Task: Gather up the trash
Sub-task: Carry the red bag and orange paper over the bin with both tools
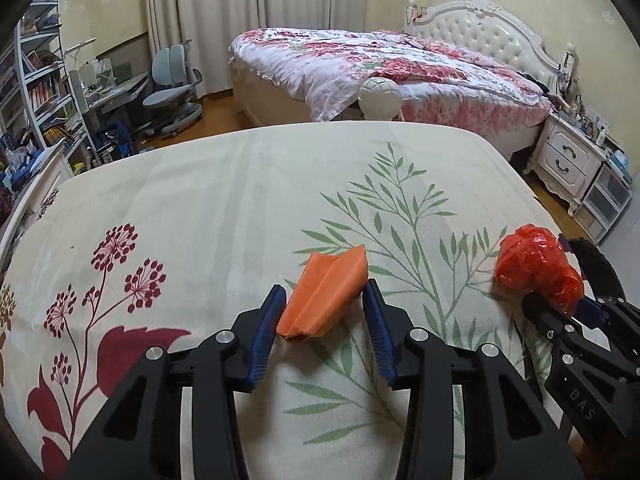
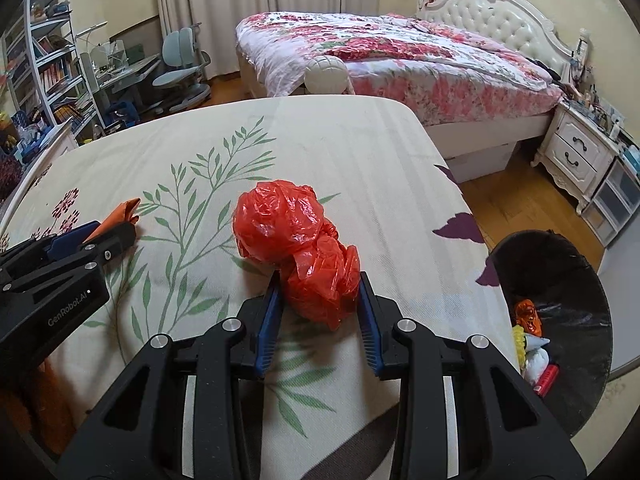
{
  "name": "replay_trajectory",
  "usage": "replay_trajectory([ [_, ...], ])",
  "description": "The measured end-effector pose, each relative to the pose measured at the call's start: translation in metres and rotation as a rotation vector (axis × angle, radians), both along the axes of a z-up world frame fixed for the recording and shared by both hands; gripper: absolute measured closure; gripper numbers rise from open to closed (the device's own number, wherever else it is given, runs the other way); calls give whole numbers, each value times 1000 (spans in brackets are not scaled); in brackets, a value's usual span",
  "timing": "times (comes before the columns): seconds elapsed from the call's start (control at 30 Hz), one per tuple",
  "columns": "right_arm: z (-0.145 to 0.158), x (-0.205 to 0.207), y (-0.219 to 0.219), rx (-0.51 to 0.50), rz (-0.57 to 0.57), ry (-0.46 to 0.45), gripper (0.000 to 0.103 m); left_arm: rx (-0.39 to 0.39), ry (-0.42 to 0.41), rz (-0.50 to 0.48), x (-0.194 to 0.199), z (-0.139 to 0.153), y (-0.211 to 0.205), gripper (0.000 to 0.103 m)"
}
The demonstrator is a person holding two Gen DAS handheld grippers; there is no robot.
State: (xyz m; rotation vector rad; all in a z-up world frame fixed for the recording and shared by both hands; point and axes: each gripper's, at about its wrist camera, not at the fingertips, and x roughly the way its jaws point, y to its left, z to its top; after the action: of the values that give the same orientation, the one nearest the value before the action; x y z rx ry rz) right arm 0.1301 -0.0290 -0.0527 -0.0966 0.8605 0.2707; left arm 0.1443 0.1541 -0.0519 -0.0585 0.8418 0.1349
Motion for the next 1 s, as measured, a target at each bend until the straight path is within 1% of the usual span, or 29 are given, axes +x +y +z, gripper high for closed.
replay_trajectory([
  [0.33,8,-40,-38,17,-36,-27,69,-34,-22,-16,-30,5,-31,60],
  [0.53,18,-61,-69,12,-88,-60,69,-47,-45,-50,-44,11,-57,60],
  [0.77,25,-71,-113,-4,-183,-92,69,-50,-84,-126,-50,23,-99,60],
  [1.0,23,-70,-156,-19,-289,-105,69,-53,-90,-210,-42,26,-146,60],
])
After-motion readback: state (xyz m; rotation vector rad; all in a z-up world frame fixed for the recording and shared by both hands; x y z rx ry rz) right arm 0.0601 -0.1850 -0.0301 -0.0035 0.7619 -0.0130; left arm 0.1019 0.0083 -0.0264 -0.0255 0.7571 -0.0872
